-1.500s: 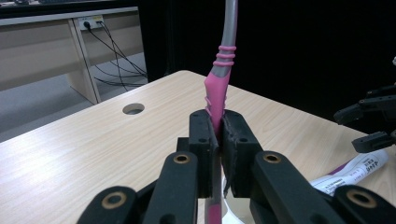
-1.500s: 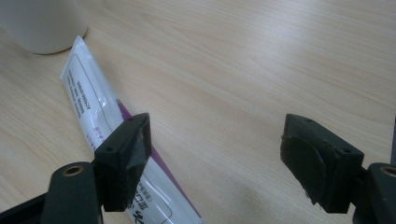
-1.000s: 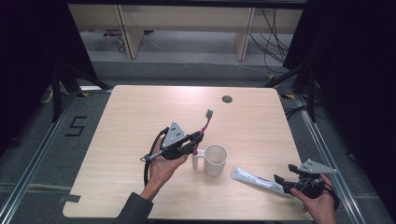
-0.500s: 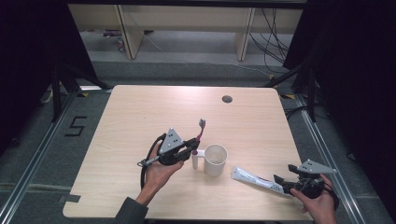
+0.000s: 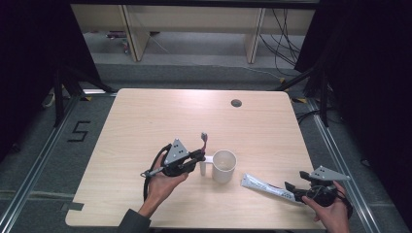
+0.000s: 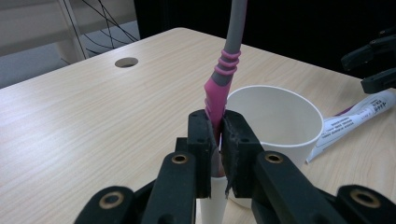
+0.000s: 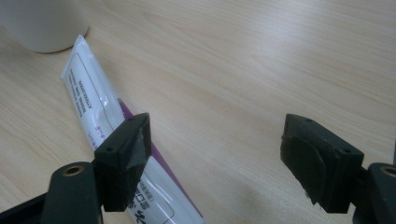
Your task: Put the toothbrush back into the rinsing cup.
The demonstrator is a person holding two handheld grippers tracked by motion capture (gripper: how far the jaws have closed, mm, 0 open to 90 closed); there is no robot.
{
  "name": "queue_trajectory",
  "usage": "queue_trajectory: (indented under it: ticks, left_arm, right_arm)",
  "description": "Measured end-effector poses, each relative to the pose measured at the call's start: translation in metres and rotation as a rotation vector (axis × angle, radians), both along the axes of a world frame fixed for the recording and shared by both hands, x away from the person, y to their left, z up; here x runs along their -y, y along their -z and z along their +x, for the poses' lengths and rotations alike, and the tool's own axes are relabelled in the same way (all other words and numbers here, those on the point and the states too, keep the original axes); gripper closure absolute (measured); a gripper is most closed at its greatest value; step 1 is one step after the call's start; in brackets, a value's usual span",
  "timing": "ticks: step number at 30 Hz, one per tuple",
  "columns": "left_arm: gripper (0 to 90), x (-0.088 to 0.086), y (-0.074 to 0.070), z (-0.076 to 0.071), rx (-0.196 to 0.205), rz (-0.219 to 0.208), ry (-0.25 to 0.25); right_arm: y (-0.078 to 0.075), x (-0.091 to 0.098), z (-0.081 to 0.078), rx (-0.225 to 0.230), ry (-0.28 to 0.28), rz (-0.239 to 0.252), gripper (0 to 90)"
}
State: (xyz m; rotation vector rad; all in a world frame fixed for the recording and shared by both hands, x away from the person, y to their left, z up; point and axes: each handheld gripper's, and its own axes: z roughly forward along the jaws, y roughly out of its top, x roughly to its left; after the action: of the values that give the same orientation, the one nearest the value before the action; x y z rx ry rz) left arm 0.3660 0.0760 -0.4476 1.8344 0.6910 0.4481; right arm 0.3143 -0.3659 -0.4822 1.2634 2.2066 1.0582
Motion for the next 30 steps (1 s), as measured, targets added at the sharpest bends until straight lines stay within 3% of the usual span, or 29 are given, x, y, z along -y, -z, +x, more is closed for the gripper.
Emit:
queue_trajectory:
  ticks: [9,13,17,18,20,23,26,28,30]
  left_arm:
    - [79.5,-0.001,0.006,-0.002,-0.009,0.032,0.011]
    - [78.1,-0.003,0.007,-0.002,-0.011,0.031,0.012]
    - [70.9,-0.005,0.005,-0.004,-0.009,0.028,0.008]
    - [62.3,-0.005,0.005,-0.005,-0.004,0.033,0.013]
    - [57.2,-0.005,0.005,-0.006,0.016,0.034,-0.006]
    - [47.8,-0.007,0.003,-0.008,0.008,0.024,-0.021]
    - [41.7,-0.008,0.002,-0.01,0.003,0.014,-0.03]
    - [37.8,-0.01,0.001,-0.011,-0.004,0.005,-0.043]
    - [36.7,-0.012,0.0,-0.011,-0.006,-0.002,-0.049]
  right_arm:
    - [0.0,-0.001,-0.001,-0.007,0.008,0.003,25.6]
    - [0.0,0.001,0.001,0.02,-0.008,-0.018,25.7]
    - [0.0,0.001,0.001,0.026,-0.008,-0.024,25.7]
    - [0.0,0.001,0.001,0.027,-0.008,-0.023,25.7]
    - [0.0,0.001,0.001,0.027,-0.008,-0.023,25.7]
    - [0.0,0.001,0.001,0.027,-0.008,-0.023,25.7]
    - [0.0,0.0,0.001,0.002,-0.008,0.003,25.7]
    - [0.0,0.001,0.001,0.029,-0.006,-0.022,25.7]
    - [0.0,0.001,0.001,0.028,-0.006,-0.02,25.6]
